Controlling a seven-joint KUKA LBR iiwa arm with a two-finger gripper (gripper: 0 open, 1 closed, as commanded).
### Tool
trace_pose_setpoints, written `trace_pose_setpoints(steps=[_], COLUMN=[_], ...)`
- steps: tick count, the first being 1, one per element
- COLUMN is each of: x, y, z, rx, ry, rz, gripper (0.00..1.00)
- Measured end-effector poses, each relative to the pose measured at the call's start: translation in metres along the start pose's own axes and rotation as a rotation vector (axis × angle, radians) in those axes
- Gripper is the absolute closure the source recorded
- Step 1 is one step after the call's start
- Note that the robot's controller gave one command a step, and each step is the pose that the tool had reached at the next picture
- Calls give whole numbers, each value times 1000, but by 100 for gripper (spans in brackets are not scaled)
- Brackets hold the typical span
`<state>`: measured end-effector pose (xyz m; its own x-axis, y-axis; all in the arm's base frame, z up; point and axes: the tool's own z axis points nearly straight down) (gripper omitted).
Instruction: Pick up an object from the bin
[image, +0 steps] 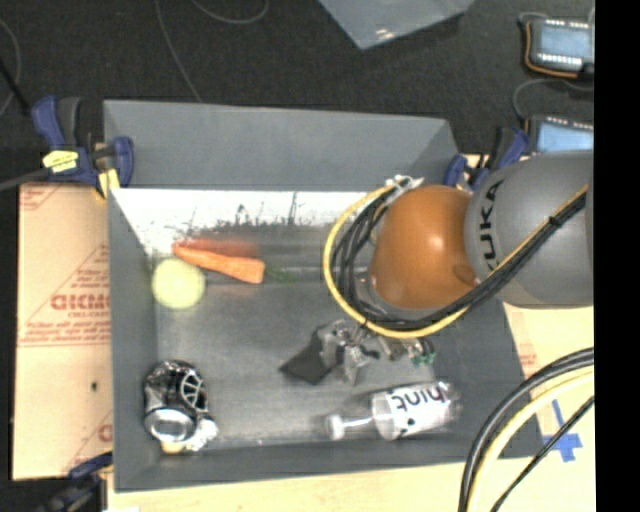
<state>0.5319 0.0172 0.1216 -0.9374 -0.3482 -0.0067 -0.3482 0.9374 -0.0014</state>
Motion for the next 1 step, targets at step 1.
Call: trace_pose_setpoints(steps=[1], x=[-1], y=[0], z=[-20], rx=[1], ry=[-3], rz=[0], gripper=[100])
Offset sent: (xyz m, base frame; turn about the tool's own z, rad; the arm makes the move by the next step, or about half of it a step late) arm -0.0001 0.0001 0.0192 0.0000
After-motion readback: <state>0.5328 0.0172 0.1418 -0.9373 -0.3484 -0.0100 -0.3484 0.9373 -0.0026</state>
